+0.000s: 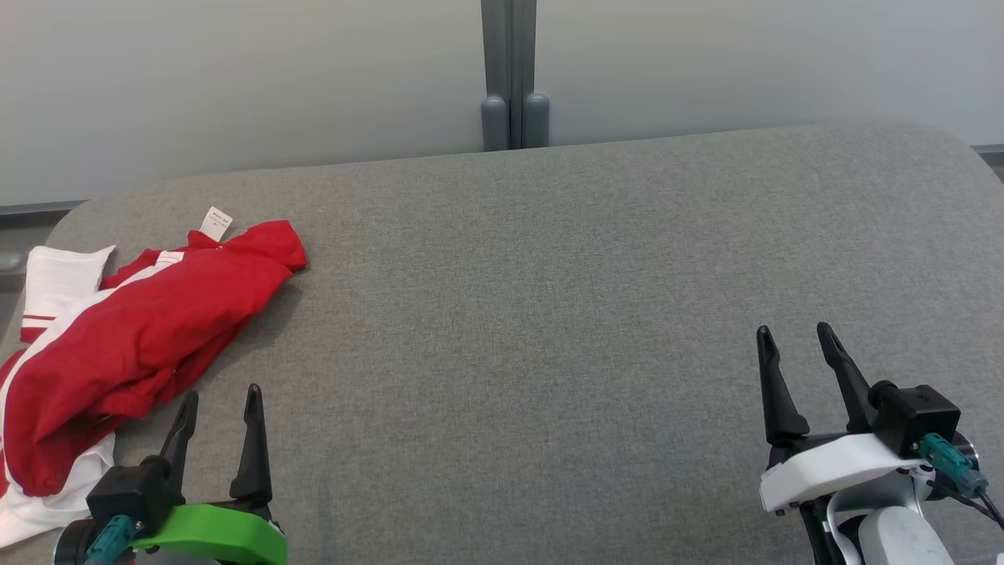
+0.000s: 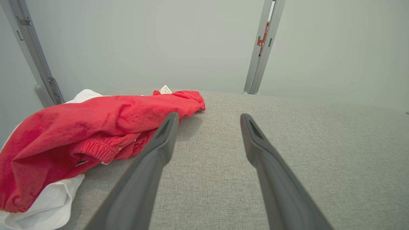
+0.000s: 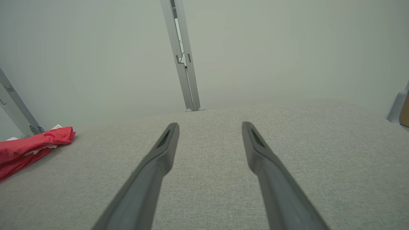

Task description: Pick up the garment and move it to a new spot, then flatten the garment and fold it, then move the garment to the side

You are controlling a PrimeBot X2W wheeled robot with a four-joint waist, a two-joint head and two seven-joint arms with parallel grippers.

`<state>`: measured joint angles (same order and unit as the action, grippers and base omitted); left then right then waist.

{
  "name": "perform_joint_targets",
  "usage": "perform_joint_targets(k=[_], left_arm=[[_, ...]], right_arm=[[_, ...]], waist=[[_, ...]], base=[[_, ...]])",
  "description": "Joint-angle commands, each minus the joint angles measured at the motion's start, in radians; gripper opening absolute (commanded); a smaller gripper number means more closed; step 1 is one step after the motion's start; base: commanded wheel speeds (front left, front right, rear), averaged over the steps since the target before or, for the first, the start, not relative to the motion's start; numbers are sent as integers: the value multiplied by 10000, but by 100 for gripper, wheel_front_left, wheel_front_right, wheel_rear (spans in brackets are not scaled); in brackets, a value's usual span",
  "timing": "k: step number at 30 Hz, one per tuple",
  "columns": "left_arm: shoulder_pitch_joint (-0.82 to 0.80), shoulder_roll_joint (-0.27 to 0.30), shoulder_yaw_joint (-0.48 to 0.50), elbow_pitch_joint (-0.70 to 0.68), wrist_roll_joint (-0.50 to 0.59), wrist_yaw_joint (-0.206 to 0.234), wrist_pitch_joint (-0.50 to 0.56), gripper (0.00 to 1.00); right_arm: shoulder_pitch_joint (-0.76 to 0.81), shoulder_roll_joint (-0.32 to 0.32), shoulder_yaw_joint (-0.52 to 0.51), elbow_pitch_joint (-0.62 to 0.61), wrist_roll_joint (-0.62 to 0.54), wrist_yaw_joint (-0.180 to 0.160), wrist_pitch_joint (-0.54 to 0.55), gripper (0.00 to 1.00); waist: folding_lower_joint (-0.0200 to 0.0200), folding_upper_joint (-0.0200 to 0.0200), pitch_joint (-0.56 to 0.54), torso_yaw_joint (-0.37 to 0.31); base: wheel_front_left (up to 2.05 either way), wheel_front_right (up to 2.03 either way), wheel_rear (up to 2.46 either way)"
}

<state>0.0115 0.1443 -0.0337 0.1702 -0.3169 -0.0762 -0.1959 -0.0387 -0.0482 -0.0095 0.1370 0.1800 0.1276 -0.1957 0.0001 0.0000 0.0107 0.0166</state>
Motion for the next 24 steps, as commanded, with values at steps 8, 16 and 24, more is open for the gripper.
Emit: perform_joint_targets(k=[8,16,24], left_arm=[[173,-74,203,149,640,-203,-235,100],[200,-270,469,518,928,-384,-397,100],[215,-447,678,786,1130,-498,-538,100]], right_arm=[[112,-30,-27,28,-479,37,-243,100],[171,-31,26,147,-883,39,-396,100],[255,-33,47,309,-904,40,-548,100]], waist=[[-1,0,-5,1],[-1,0,-14,5],[-1,0,-55,-4]], base=[[0,0,0],[0,0,0],[0,0,0]])
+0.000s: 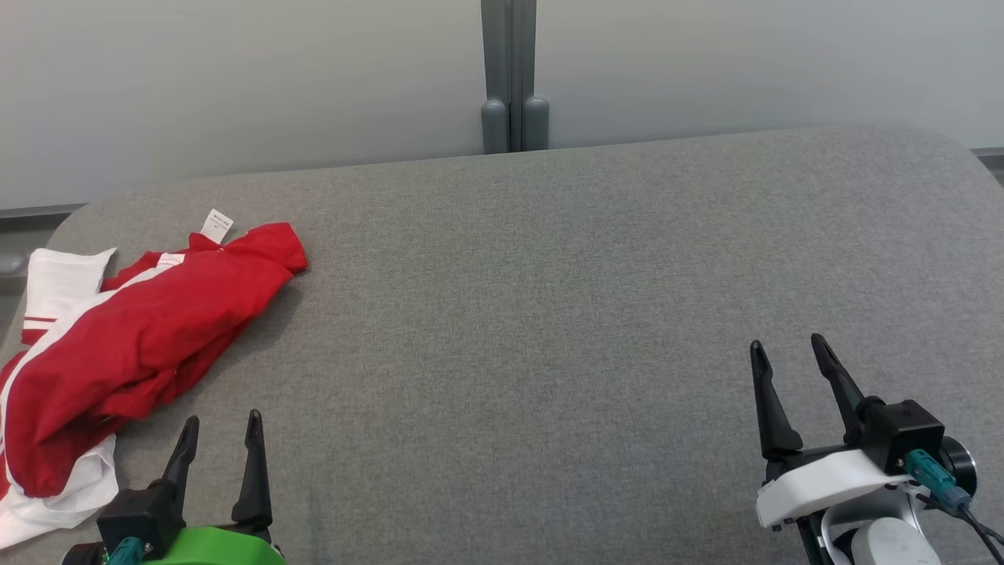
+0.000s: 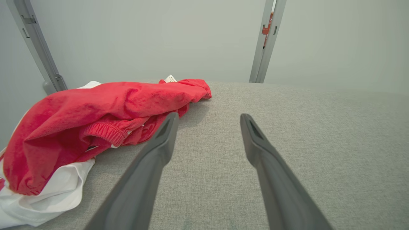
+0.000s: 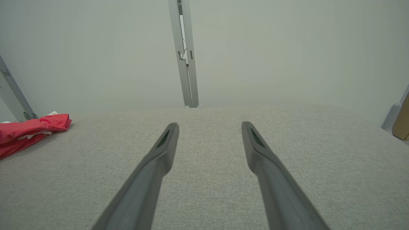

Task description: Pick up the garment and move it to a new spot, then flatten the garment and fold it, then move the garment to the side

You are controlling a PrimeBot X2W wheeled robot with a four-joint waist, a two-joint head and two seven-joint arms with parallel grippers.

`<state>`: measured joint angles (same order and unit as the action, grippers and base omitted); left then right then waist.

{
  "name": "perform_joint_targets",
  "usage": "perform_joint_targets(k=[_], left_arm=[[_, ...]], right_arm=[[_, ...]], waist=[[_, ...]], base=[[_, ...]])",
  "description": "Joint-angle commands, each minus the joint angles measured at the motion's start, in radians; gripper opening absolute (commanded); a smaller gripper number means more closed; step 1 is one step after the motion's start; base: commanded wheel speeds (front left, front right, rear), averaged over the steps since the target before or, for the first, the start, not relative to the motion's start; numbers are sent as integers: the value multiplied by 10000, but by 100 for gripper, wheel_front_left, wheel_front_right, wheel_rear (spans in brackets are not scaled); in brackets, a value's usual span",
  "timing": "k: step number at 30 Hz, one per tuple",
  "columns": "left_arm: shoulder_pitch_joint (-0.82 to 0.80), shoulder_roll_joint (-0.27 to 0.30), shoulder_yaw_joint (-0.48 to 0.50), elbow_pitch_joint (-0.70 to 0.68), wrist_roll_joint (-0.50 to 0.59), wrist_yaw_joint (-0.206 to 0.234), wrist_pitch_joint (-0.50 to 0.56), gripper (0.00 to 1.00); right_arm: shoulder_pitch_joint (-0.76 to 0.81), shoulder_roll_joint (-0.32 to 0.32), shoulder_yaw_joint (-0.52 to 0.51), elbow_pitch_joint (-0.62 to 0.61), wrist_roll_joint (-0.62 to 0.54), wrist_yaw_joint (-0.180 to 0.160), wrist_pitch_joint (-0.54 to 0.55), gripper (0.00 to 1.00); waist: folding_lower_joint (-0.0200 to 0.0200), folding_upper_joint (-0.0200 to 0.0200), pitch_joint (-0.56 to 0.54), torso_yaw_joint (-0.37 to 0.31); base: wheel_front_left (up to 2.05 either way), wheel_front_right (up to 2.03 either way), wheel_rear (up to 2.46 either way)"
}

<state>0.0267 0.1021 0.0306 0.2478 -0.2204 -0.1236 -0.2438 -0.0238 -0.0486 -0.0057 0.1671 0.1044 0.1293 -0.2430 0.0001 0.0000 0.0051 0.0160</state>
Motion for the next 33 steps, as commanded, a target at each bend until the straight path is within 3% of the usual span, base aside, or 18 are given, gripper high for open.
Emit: perform_joint_targets(k=[1,10,33], left_arm=[[55,-48,50,42,193,-37,-84,100],[34,-54,54,171,750,-75,-244,100],[-35,51,-213,357,-262,-78,-210,100]], right_arm=[[110,-29,7,20,-187,23,-97,100],[109,-30,52,97,-769,15,-243,100],[158,-29,87,90,-404,15,-230,100]], waist=[[-1,0,0,6],[-1,0,-13,14],[-1,0,-91,-43]], base=[[0,0,0],[0,0,0],[0,0,0]])
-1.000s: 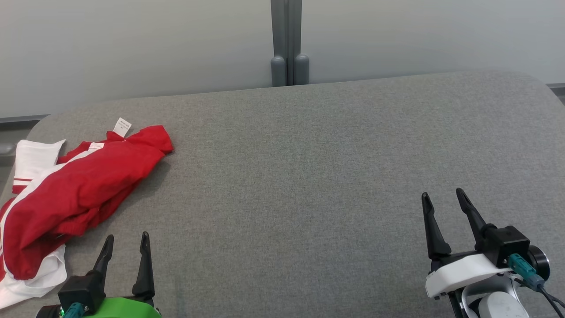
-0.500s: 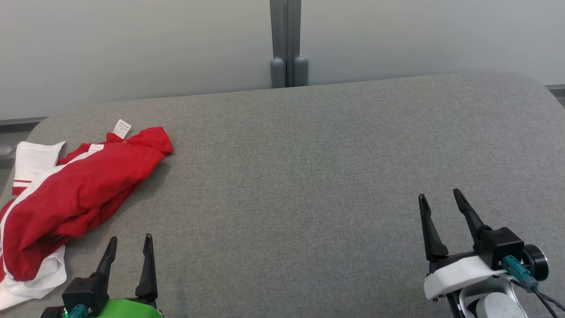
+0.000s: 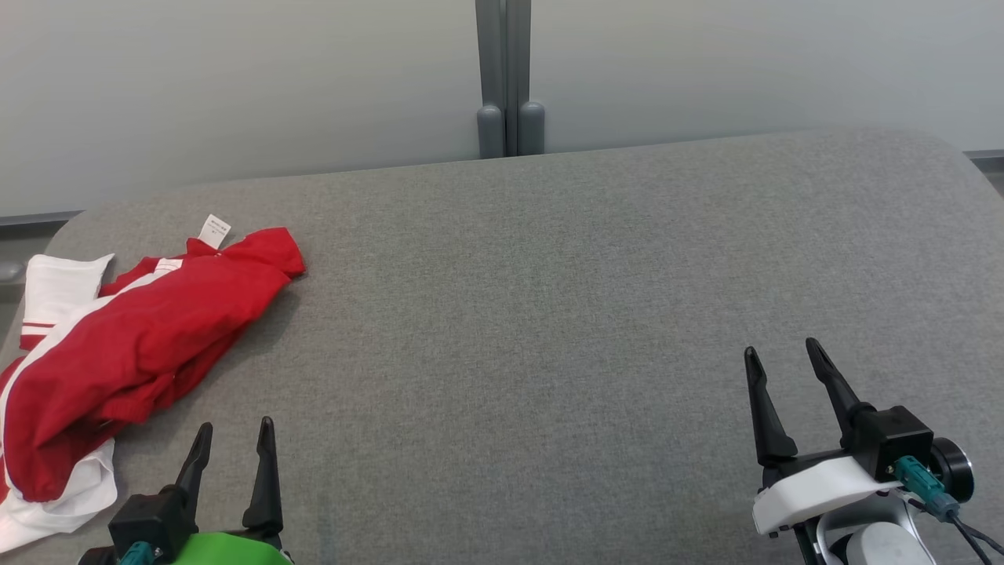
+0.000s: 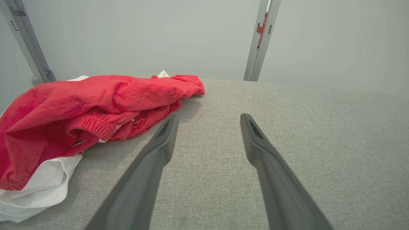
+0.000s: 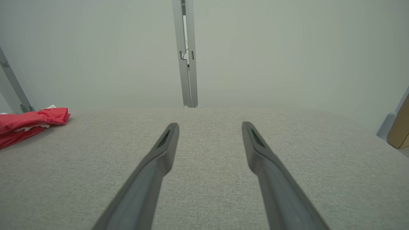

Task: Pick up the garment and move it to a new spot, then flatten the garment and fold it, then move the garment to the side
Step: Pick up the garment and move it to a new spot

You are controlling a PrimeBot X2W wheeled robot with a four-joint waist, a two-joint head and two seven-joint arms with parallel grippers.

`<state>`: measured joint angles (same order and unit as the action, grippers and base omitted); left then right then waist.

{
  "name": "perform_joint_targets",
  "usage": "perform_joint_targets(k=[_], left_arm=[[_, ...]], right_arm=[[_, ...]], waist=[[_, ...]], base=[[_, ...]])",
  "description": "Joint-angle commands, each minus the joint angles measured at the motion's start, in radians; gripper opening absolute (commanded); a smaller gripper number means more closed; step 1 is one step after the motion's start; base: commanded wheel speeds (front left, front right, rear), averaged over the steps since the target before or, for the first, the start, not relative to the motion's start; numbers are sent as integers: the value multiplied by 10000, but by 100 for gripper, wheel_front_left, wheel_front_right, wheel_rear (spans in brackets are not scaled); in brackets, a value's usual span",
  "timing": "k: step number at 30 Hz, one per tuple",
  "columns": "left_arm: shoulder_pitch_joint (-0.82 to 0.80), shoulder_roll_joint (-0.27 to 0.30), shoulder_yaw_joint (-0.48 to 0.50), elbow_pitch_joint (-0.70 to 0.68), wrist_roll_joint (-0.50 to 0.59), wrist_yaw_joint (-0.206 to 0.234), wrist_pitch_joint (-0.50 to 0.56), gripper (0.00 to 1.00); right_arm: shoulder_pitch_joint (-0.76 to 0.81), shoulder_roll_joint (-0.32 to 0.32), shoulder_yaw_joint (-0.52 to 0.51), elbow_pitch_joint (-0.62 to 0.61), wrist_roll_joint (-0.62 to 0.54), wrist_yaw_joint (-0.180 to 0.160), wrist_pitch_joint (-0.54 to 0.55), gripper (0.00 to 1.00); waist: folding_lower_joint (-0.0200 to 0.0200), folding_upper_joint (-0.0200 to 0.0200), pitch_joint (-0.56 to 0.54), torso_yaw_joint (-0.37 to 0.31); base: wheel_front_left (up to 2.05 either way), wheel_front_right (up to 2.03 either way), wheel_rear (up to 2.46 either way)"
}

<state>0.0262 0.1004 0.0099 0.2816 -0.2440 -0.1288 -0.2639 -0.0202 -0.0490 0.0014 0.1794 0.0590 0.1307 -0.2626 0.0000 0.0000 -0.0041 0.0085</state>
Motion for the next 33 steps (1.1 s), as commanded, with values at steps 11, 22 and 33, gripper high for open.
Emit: perform_joint_targets(k=[11,22,33], left_arm=[[-122,41,-232,66,-74,-27,-9,100],[293,139,-85,41,-208,-26,-9,100],[-1020,648,-1021,483,-873,-26,-7,100]], right_arm=[[319,-23,227,-50,119,2,-33,100],[-4,-28,887,136,217,2,-33,100],[-690,-29,1373,14,-51,2,-33,100]], waist=[[0,0,-69,1811],[0,0,-133,3837],[0,0,1123,3301]], base=[[0,0,0],[0,0,0],[0,0,0]])
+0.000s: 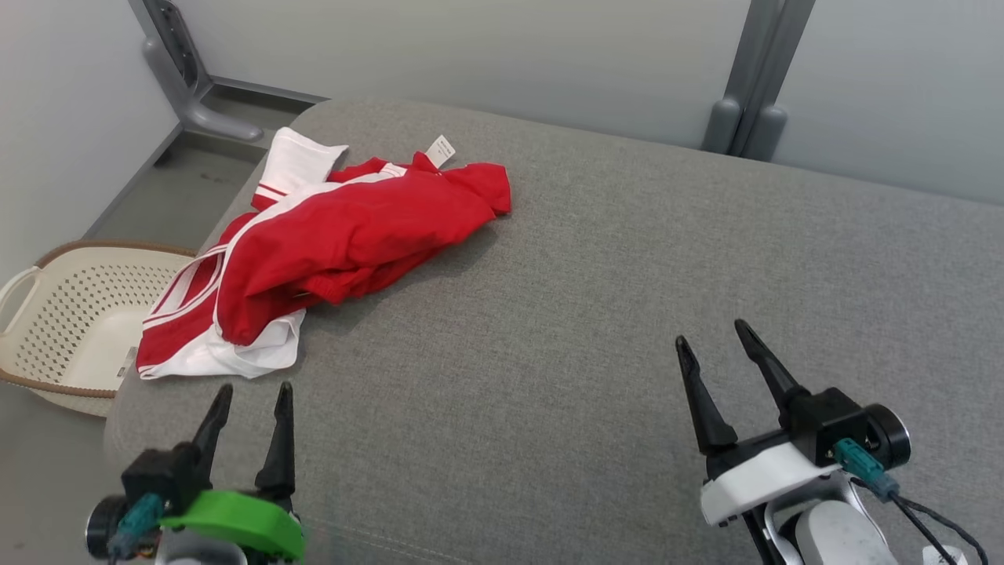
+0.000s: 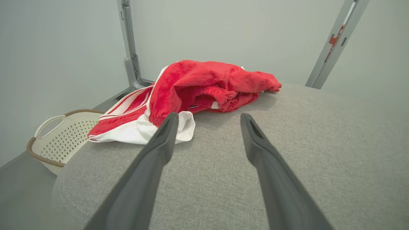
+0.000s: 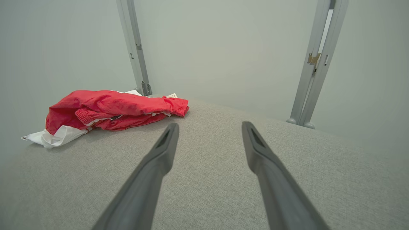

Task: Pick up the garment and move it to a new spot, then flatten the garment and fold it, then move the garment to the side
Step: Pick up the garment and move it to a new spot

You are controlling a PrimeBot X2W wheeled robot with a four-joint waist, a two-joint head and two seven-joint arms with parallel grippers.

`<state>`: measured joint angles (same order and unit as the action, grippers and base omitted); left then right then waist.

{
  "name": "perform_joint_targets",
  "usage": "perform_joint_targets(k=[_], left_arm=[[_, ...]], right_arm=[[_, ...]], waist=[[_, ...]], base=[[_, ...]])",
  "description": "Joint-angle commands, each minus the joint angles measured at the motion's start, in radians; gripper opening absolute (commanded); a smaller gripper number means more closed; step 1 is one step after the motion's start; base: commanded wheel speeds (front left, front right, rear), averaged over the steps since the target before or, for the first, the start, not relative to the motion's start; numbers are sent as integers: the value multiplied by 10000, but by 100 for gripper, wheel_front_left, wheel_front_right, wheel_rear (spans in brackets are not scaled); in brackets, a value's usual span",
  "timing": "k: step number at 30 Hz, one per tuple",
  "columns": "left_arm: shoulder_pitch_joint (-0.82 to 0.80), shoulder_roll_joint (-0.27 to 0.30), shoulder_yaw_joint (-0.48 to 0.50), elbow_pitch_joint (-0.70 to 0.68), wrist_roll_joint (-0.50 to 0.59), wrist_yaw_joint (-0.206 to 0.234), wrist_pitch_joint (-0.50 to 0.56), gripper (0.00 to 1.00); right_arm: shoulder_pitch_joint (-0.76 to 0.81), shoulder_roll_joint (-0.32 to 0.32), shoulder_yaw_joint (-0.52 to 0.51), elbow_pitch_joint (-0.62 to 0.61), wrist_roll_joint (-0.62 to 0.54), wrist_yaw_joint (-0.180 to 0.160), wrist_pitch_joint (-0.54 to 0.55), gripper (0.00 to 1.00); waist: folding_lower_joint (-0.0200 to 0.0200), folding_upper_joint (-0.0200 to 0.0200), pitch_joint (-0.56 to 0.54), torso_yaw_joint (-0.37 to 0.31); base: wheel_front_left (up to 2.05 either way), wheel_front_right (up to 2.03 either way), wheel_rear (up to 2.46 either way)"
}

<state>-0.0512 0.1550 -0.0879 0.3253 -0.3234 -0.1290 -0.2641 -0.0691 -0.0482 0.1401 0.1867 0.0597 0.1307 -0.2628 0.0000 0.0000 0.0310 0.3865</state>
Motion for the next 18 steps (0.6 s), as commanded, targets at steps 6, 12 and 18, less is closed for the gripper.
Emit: perform_joint_targets(k=[6,12,18], left_arm=[[-2789,1079,-1425,1236,-871,-24,496,100],[-5156,1970,-2662,2376,-1768,-24,1451,100],[-6642,2577,-3332,3774,-2764,-23,2301,100]], right_arm=[[-1120,-48,111,-176,-467,2,-31,100],[-1901,-44,340,-155,-550,2,-31,100],[-2342,-35,510,-155,-569,2,-31,100]], waist=[[0,0,2425,-1213],[0,0,3724,-1804],[0,0,4342,-2213]], base=[[0,0,0],[0,0,0],[0,0,0]])
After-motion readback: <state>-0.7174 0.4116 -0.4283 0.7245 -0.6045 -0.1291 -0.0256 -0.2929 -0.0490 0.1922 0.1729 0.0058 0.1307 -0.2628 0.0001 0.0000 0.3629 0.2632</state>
